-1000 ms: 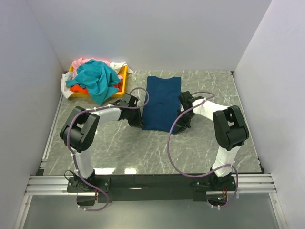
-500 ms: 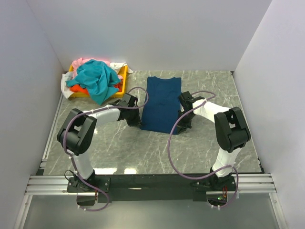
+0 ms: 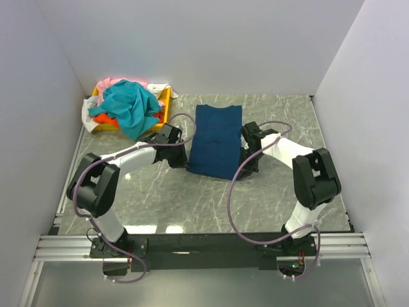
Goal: Fold and stack the t-shirts
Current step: Fold the tshirt
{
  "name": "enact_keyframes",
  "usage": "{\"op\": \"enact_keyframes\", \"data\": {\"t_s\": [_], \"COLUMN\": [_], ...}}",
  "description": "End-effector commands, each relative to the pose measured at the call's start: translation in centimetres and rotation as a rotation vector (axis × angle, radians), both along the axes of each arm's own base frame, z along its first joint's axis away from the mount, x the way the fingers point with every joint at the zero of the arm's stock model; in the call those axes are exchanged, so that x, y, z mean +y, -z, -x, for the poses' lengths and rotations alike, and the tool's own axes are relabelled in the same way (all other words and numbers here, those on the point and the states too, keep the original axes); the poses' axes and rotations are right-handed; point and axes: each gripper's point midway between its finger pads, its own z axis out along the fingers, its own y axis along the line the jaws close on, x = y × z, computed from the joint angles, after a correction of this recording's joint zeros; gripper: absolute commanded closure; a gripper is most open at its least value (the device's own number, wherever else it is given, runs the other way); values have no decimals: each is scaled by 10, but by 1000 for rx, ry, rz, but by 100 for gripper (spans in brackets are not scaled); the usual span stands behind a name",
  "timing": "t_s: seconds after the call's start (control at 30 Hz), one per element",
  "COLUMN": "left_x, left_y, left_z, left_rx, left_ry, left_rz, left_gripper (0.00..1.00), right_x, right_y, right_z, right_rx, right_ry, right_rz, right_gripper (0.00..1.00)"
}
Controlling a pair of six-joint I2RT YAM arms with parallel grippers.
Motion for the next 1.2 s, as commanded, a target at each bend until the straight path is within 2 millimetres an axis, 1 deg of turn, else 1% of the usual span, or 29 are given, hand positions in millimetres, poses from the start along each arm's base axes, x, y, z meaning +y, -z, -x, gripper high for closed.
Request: {"op": "enact_keyframes", "data": {"t_s": [0.0, 0.03, 0.07, 0.2, 0.23, 0.3, 0.33, 0.4, 0.43, 0.5, 0.53, 0.6, 0.63, 0.7, 0.77, 0.8, 0.87, 0.9, 0.97, 1.03, 1.07, 1.1, 1.13, 1.17], "left_x": [17, 18, 19, 28, 32, 35, 40, 44, 45, 51, 52, 55, 55, 55, 51, 48, 45, 44, 42, 42, 42, 43, 41, 40], "left_y": [-16, -18, -23, -31, -35, -36, -40, -40, -47, -47, -56, -60, -68, -77, -88, -97, -103, -109, -107, -107, -108, -112, -111, -111], "left_z": [4, 6, 8, 24, 31, 41, 49, 61, 67, 81, 86, 99, 104, 108, 109, 104, 97, 91, 79, 63, 56, 46, 35, 28], "left_rx": [-25, -23, -31, -8, 1, 20, 33, 58, 53, 88, 80, 106, 104, 103, 90, 69, 48, 30, 14, -8, -18, -39, -51, -58], "left_ry": [-36, -37, -38, -31, -29, -21, -18, -13, -12, -13, -17, -22, -27, -34, -33, -31, -32, -33, -36, -47, -54, -62, -65, -67], "left_rz": [-47, -50, -47, -62, -67, -71, -78, -80, -68, -74, -55, -48, -23, -1, 34, 49, 49, 53, 45, 47, 50, 60, 70, 75], "left_gripper": [100, 100, 100, 100, 100, 100, 100, 100, 100, 100, 100, 100, 100, 100, 100, 100, 100, 100, 100, 100, 100, 100, 100, 100], "right_x": [-11, -10, -10, -12, -11, -12, -12, -12, -12, -12, -11, -9, -8, -8, -7, -5, -4, -2, -3, -3, -3, -2, -2, -1], "right_y": [-23, -25, -31, -44, -46, -54, -56, -62, -64, -70, -73, -83, -88, -99, -113, -123, -131, -137, -136, -136, -133, -135, -136, -133], "right_z": [19, 21, 25, 38, 42, 52, 56, 68, 72, 85, 90, 102, 104, 110, 107, 100, 91, 84, 71, 60, 51, 44, 39, 30], "right_rx": [-5, -4, -11, -14, -12, -13, -12, -8, -7, 3, 3, -1, -7, -21, -56, -85, -116, -143, -160, -176, -185, -199, -208, -215], "right_ry": [-15, -16, -17, -21, -24, -35, -37, -45, -49, -53, -56, -56, -53, -34, -21, -12, -3, 0, 4, 8, 13, 14, 15, 15], "right_rz": [39, 38, 35, 35, 37, 47, 50, 54, 56, 57, 57, 53, 48, 36, 23, 11, 16, 16, 38, 45, 55, 52, 51, 55], "right_gripper": [100, 100, 100, 100, 100, 100, 100, 100, 100, 100, 100, 100, 100, 100, 100, 100, 100, 100, 100, 100, 100, 100, 100, 100]}}
